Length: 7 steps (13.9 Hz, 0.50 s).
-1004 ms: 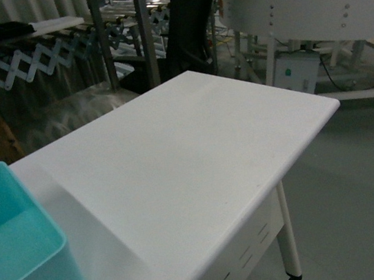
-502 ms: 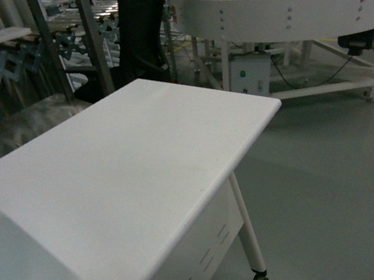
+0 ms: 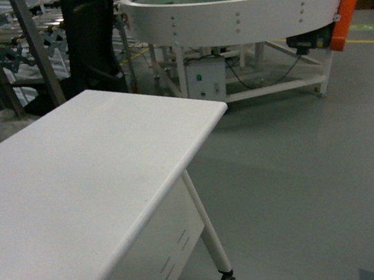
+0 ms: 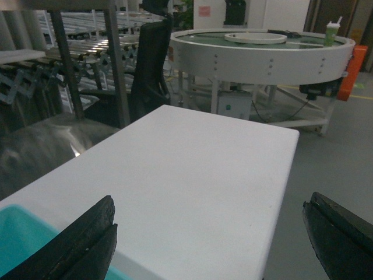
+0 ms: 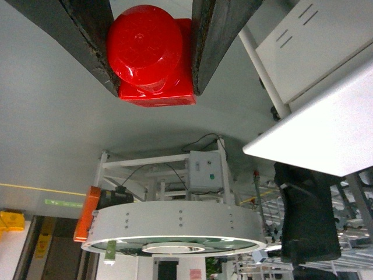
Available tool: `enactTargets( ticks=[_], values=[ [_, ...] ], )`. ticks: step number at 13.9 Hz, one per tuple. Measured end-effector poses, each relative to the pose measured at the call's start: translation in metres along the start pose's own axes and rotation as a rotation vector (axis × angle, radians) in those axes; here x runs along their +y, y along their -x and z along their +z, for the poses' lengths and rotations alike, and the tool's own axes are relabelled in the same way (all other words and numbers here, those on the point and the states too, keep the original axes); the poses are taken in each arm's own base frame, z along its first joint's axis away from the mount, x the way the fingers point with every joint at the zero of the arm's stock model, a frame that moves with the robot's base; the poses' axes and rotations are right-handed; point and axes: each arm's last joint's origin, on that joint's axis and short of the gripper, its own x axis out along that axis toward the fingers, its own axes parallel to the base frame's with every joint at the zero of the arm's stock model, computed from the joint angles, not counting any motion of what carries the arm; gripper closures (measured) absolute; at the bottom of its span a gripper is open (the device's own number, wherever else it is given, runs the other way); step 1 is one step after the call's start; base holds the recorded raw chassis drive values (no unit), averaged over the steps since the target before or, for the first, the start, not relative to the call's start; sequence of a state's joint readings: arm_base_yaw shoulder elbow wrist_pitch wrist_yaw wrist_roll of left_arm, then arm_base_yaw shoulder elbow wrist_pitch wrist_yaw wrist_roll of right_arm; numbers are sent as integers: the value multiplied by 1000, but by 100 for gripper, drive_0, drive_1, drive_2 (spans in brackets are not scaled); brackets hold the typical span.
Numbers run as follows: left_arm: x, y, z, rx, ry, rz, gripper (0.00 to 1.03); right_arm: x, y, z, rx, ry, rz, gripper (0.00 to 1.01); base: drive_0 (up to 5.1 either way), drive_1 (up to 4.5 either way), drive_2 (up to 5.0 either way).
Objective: Pick red block from blue box to shelf
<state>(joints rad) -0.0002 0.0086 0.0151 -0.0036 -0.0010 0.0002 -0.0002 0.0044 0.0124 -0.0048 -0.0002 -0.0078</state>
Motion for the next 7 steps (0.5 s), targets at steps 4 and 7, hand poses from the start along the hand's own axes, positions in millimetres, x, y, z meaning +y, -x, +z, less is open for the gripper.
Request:
enactTargets(
  ticks=[4, 7],
  values=[
    [0, 0, 0, 0, 0, 0, 5, 0, 0, 0, 0, 0, 0, 74, -150, -150, -150],
    [0, 0, 0, 0, 0, 0, 5, 0, 0, 0, 0, 0, 0, 74, -165, -165, -165]
  ],
)
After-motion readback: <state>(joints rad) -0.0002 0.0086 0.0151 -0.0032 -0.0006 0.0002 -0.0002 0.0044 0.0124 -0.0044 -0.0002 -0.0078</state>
